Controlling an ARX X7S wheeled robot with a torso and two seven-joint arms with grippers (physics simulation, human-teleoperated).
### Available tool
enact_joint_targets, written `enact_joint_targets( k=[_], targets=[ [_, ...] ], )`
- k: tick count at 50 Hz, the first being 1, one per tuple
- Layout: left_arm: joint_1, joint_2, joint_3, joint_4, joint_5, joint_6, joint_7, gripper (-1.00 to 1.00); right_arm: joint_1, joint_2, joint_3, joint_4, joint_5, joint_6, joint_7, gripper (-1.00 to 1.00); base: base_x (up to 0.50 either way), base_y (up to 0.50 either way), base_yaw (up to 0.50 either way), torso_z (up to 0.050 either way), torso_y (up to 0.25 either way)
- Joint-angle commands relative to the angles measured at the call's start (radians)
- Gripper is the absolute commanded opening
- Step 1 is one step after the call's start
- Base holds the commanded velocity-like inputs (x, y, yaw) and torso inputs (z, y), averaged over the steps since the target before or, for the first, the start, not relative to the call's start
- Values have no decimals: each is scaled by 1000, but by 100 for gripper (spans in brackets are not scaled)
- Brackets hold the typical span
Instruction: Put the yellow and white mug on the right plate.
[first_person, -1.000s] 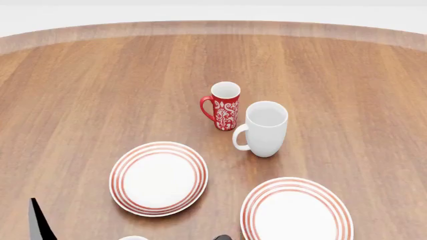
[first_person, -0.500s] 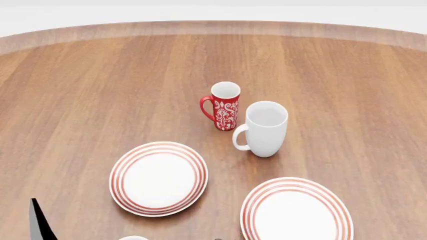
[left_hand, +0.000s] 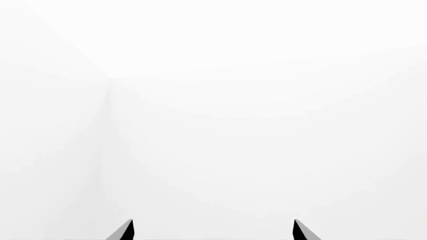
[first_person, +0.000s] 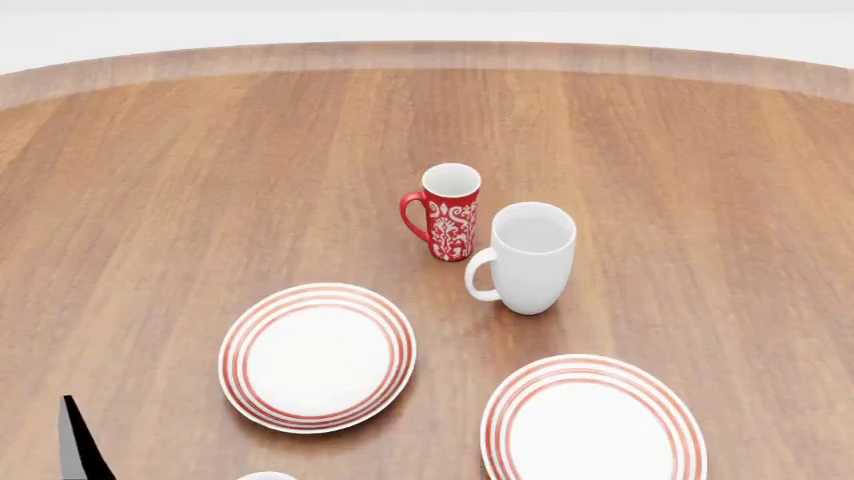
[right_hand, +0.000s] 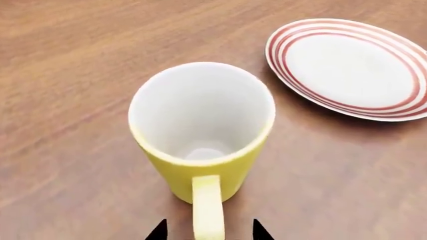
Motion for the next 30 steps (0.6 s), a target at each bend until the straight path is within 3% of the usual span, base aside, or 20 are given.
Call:
enact_joint_targets(
  k=[1, 18, 30],
  targets=[
    [-4, 13, -18, -4, 12, -1, 16, 100, 1, -23, 7, 30, -25, -23, -22, -100, 0, 0, 0, 0, 0],
    [-2, 6, -8, -2, 16, -2, 11, 100, 35, -26, 20, 47, -40, -37, 21, -100, 0, 0, 0, 0, 0],
    [-1, 2, -3, 2, 19, -6, 7, 100, 156, -21, 132, -30, 20, 14, 72, -100, 0, 0, 0, 0, 0]
  ],
)
